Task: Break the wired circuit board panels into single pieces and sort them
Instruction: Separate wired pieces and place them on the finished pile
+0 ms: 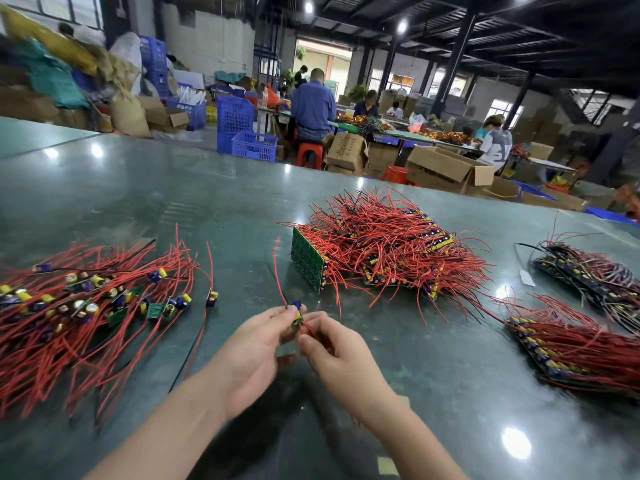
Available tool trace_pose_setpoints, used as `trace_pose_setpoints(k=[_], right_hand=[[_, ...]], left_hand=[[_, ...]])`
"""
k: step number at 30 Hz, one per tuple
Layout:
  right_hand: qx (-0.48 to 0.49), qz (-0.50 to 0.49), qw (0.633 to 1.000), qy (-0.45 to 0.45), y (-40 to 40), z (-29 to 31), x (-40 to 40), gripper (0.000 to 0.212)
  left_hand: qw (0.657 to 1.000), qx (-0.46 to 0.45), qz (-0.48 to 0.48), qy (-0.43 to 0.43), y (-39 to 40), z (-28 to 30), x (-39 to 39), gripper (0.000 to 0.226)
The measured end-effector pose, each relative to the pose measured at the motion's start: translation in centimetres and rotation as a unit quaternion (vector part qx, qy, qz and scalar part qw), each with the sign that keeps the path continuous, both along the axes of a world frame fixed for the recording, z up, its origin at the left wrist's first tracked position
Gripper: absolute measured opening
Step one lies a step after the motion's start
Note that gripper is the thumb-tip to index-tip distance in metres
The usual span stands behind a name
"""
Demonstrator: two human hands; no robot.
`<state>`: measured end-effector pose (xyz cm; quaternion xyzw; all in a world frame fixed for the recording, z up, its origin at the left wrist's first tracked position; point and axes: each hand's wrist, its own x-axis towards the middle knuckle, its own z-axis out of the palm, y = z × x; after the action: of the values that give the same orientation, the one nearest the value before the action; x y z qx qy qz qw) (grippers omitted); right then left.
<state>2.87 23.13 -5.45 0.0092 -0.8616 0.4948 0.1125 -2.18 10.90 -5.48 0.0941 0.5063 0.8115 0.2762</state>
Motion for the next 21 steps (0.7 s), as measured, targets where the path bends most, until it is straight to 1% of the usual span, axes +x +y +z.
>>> trace_pose_setpoints(k=[2,3,6,8,9,11,13,16,19,21], right_hand=[[-0.023,-0.010,1.000,-0.007,-0.08,-0.22,-0.12,0.026],[-0.037,-0.018,0.999,-0.014,-0.04,-0.29,-0.17,0.027],[-0.127,-0.015,0.991,-0.051,0.18,-0.15,-0.23,0.040],[-0.184,0.001,0.980,-0.074,0.07,0.09,-0.24,0.043],[-0.187,0.006,0.979,-0.075,-0.03,0.12,-0.29,0.042],[-0.142,-0.004,0.988,-0.058,-0.27,-0.14,-0.40,0.038],[-0.060,-0.024,0.998,-0.023,-0.44,-0.29,-0.33,0.037],[0.047,-0.039,0.998,0.020,-0.43,-0.40,0.03,0.034],[0.126,-0.052,0.991,0.019,-0.45,-0.37,0.11,0.026],[0.141,-0.052,0.989,0.010,-0.50,-0.34,0.12,0.026]], left_hand=[[0.999,-0.039,0.018,0.026,0.01,-0.15,0.04,0.032],[0.999,-0.040,0.018,0.027,-0.02,-0.18,0.05,0.033],[1.000,-0.023,0.009,0.018,-0.23,-0.06,0.11,0.030],[0.999,-0.028,0.011,0.031,-0.22,0.05,0.22,0.029],[0.998,-0.038,0.021,0.039,-0.17,0.10,0.28,0.029],[0.997,-0.053,0.044,0.045,-0.10,0.14,0.32,0.028],[0.996,-0.047,0.060,0.038,-0.08,0.14,0.31,0.026],[0.998,-0.025,0.065,0.004,0.03,0.16,0.30,0.027],[0.998,-0.020,0.058,-0.028,0.13,0.19,0.26,0.029],[0.997,-0.023,0.064,-0.037,0.23,0.18,0.22,0.024]])
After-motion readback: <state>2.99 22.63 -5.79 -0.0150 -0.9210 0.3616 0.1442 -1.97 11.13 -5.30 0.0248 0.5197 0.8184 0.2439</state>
